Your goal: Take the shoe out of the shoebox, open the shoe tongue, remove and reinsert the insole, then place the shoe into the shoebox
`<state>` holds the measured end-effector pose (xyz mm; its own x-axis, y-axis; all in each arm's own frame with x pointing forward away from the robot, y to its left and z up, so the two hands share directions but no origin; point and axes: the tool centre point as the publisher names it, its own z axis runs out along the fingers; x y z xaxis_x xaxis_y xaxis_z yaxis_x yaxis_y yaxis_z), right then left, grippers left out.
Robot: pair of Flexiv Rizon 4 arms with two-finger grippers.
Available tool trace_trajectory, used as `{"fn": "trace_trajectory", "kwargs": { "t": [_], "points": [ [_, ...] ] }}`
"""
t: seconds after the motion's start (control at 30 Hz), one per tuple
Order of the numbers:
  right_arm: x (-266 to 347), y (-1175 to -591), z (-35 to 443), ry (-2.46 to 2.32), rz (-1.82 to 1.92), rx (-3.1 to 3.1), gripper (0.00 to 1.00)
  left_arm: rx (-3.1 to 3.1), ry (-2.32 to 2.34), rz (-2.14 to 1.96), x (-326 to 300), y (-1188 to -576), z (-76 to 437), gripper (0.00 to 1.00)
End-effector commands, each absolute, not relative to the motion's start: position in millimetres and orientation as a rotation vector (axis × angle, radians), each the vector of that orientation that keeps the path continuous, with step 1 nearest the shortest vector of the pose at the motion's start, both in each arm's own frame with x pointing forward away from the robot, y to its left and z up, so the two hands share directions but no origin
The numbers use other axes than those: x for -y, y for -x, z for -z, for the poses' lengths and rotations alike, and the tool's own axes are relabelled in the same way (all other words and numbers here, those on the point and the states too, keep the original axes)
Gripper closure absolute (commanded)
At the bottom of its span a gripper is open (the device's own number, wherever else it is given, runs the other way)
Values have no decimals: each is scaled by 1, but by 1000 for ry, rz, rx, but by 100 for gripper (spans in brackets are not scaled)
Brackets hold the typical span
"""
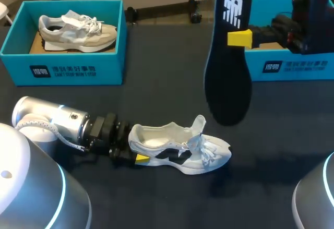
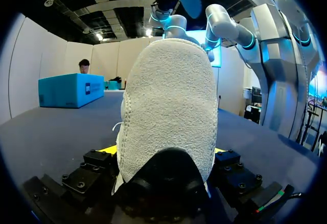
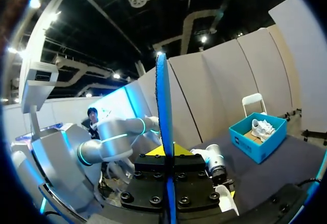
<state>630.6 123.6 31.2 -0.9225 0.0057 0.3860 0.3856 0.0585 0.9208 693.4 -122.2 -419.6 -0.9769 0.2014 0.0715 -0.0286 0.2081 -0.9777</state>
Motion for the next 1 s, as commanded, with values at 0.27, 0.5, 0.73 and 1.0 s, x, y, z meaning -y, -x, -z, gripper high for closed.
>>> {"fn": "trace_trajectory", "kwargs": {
  "t": [0.27, 0.5, 0.73, 1.0],
  "points": [
    [-119, -614, -32, 410, 1931, 2073, 100, 2294, 165, -1862, 122, -694, 420, 100],
    [-119, -614, -32, 410, 1931, 2073, 100, 2294, 165, -1862, 122, -694, 420, 100],
    [-119, -614, -32, 410, 1931, 2073, 100, 2310, 207, -1838, 118, -693, 417, 52],
    [-119, -614, -32, 410, 1931, 2073, 100, 2366, 200, -1797, 107, -693, 414, 0]
  ]
}}
